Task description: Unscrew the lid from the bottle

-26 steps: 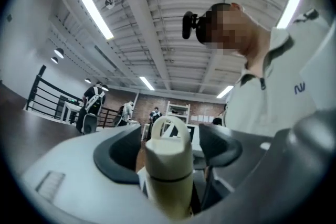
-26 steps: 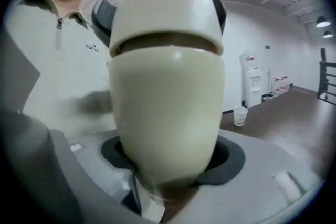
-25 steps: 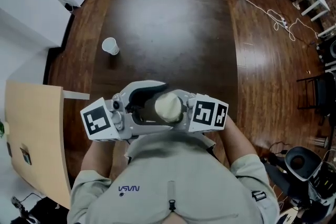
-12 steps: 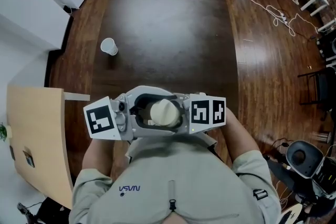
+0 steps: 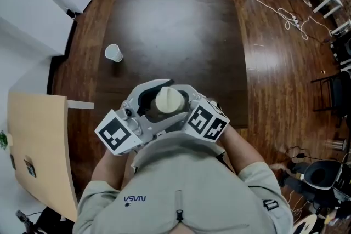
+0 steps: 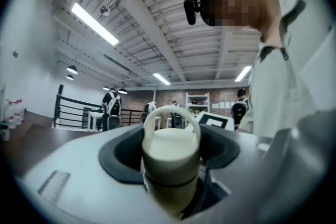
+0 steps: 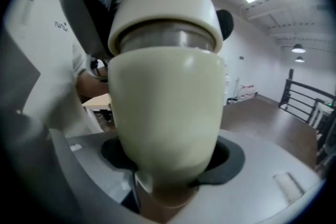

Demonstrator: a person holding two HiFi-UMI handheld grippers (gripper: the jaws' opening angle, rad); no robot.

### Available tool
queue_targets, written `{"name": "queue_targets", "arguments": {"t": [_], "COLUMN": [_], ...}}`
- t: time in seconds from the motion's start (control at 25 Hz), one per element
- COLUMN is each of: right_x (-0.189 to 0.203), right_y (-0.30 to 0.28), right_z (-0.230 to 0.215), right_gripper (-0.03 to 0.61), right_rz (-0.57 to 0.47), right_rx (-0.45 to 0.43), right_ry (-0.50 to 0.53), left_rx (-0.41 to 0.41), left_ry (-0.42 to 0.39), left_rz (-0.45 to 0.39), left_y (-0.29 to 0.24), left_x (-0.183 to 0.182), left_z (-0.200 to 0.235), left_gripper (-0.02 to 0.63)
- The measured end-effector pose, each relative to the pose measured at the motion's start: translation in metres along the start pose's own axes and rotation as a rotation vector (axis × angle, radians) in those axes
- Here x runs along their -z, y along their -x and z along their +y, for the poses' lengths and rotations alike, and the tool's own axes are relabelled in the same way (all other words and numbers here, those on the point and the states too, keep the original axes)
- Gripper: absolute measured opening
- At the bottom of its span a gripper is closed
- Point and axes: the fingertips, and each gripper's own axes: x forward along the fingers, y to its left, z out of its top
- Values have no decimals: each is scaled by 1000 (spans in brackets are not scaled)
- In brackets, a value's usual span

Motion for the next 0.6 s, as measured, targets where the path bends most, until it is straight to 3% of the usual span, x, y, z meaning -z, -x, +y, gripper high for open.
{"name": "queue_targets", "arguments": {"t": [0.16,0.28,0.4,0.6], "right_x": [4,10,17,18], "right_y": [2,2,1,3], "right_z": [-35,-48,-53,-53], "right_gripper": [304,304,304,304], "right_rz": [-5,-10,-9,-18], "right_rx": [270,395,437,421], "right_ry": [-52,-96,-118,-118], "left_rx": [-206,-312,-353,-358], "left_ry": [-27,-13,1,10], "left_rz": [18,37,32,18], "left_y": [-6,-10,-12,-15], "left_x": [10,17,21,23], "left_z": [23,31,35,34], "left_gripper": [307,307,305,305]}}
